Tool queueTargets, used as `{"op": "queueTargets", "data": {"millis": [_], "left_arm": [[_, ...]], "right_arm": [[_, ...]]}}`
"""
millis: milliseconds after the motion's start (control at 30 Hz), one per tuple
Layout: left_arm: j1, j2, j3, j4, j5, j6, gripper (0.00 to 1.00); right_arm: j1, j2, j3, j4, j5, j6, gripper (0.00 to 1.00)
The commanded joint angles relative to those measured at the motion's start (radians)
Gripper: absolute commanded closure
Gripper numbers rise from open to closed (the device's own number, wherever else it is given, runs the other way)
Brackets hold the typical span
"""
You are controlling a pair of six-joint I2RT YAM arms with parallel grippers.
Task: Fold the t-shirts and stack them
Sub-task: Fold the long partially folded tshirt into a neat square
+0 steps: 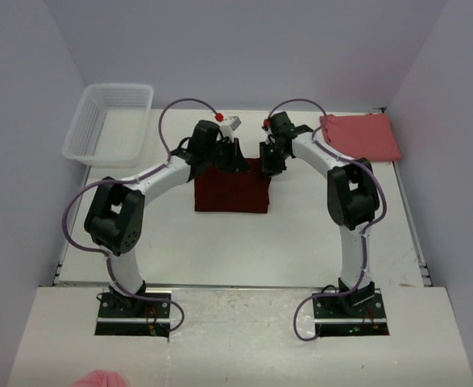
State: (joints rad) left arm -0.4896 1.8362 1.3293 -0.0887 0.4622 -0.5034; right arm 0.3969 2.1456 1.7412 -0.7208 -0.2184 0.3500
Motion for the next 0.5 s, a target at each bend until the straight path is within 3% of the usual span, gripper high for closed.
{"op": "queueTargets", "data": {"millis": [0,200,233,333,467], "left_arm": [[-0.026,0.023,0.036,0.038,-0.037,0.017,1.0],[-0.055,0.055,0.007,0.038,-0.054,0.011,1.0],[-0.056,0.063,0.004,0.038,-0.056,0.012,1.0],[-0.058,0.081,0.001,0.023,-0.072,0.025,1.0],[-0.058,0.101,0.007,-0.008,-0.128,0.034,1.0]], "right_arm": [[-0.009,-0.092,-0.037,0.009,0.044,-0.028,0.74],[-0.012,-0.165,-0.184,0.079,0.057,0.0,0.67],[-0.015,-0.17,-0.196,0.089,0.048,-0.002,0.48],[-0.033,-0.148,-0.212,0.101,-0.053,-0.003,0.13],[-0.041,-0.139,-0.227,0.136,-0.133,0.0,0.01]]}}
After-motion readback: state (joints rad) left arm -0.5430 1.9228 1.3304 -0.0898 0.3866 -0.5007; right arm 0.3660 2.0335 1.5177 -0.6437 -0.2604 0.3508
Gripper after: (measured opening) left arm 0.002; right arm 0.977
